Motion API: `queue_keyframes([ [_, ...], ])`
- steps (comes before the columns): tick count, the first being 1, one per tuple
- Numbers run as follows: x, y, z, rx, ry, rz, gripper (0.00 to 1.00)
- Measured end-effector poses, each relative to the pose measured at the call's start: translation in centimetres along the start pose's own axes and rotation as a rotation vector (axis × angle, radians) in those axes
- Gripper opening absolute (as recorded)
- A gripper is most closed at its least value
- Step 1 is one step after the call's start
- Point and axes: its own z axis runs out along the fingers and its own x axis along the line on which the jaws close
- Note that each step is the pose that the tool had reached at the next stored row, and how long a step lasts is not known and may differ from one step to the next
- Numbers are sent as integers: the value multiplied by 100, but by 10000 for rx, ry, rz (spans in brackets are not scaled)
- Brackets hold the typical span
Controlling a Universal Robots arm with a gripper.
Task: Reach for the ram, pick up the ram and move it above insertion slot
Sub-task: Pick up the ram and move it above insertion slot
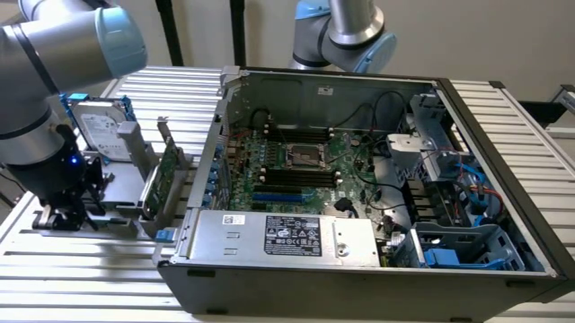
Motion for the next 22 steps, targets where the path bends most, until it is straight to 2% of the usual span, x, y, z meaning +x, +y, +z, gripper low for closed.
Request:
queue_keyframes([
  [3,-15,2,3,-6,0,-104,36],
  [7,-17,7,11,-42,4,-230,36],
  [13,-16,8,28,-138,9,-295,36],
  [15,-16,9,29,-144,8,-299,36],
  [16,-16,8,29,-145,8,-300,35],
  [17,-17,8,30,-144,7,-300,28],
  [18,-16,8,30,-144,7,-301,28],
  [19,-16,8,30,-144,7,-300,22],
  [20,-16,8,30,-145,8,-301,22],
  [22,-16,8,30,-152,8,-301,13],
])
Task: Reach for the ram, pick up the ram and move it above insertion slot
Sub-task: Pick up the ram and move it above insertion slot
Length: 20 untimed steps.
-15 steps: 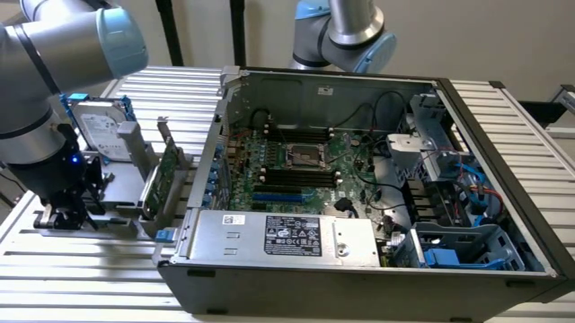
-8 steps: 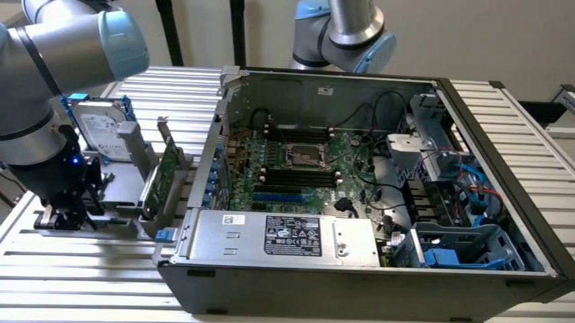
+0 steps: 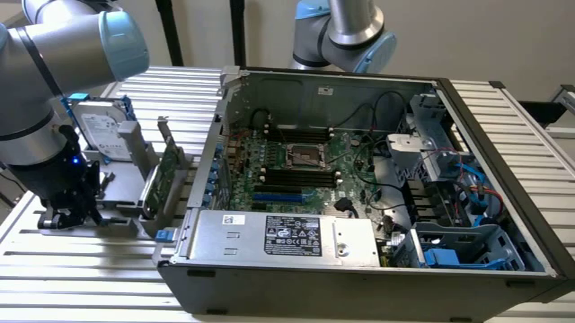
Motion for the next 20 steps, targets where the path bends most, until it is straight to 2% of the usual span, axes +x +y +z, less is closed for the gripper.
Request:
queue_keyframes([
  [8,0,0,0,-76,3,-65,13],
  [20,0,-2,-33,-78,2,-71,13],
])
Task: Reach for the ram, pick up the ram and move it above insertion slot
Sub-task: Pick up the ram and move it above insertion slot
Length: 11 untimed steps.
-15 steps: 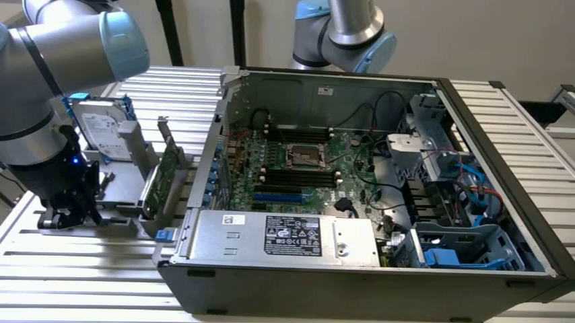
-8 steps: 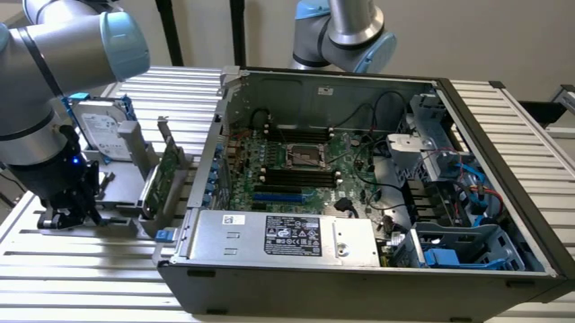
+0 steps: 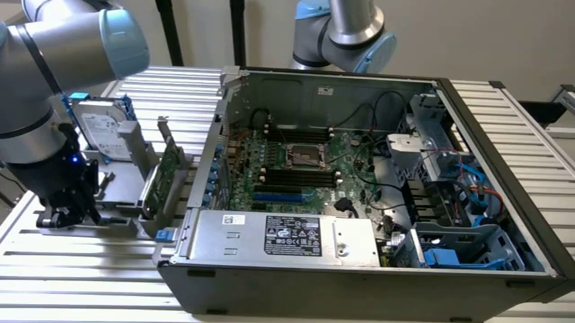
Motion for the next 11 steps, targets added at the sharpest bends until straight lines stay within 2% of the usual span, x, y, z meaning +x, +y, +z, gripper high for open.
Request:
queue_keyframes([
  [6,0,1,-65,-1,3,-1,13],
  [11,1,3,-167,-1,18,-1,13],
])
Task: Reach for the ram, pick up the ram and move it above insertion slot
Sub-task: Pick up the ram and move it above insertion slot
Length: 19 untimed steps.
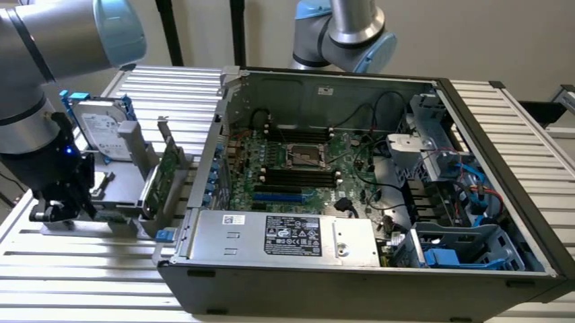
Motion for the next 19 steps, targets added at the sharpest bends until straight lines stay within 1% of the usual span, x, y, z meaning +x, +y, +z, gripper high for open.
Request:
queue_keyframes([
  [2,0,1,-59,0,6,0,13],
  [4,-1,3,-137,-1,10,1,13],
  [7,0,-1,-272,-1,11,1,13],
  [10,1,-28,-408,-1,11,1,13],
  [14,0,-121,-594,1,8,-4,13],
  [19,1,-268,-828,-3,-30,-21,13],
])
